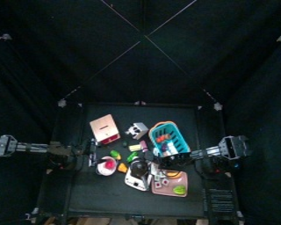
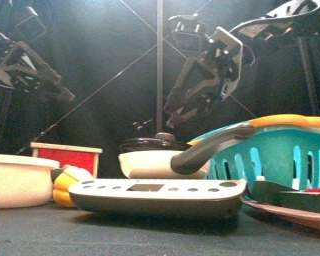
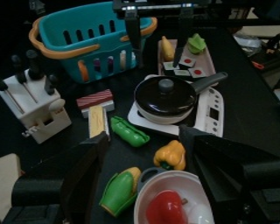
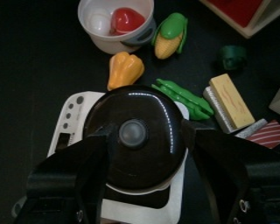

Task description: Grab pot lid

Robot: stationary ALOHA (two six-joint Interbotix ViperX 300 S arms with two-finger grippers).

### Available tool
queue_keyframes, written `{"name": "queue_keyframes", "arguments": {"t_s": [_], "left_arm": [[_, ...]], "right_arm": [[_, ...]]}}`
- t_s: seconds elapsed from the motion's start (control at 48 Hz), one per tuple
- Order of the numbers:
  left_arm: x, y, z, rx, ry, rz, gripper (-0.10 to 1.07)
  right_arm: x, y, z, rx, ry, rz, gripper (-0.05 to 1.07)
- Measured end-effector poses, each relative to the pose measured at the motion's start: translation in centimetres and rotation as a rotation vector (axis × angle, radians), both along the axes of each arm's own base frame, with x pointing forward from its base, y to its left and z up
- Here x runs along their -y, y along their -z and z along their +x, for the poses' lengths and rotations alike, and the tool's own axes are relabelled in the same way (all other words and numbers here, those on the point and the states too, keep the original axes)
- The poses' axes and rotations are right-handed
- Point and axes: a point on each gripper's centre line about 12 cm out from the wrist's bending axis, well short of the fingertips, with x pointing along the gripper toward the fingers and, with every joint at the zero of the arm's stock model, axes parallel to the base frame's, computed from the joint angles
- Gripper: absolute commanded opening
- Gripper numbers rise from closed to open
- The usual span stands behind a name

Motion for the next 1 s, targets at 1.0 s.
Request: {"name": "queue_keyframes", "arguments": {"t_s": [1.0], "left_arm": [[-0.3, 1.0, -2.2, 0.036, -0.025, -0.014, 0.98]], "right_arm": [[-1.0, 2.6, 1.6, -0.079, 0.01, -0.051, 0.82]]}}
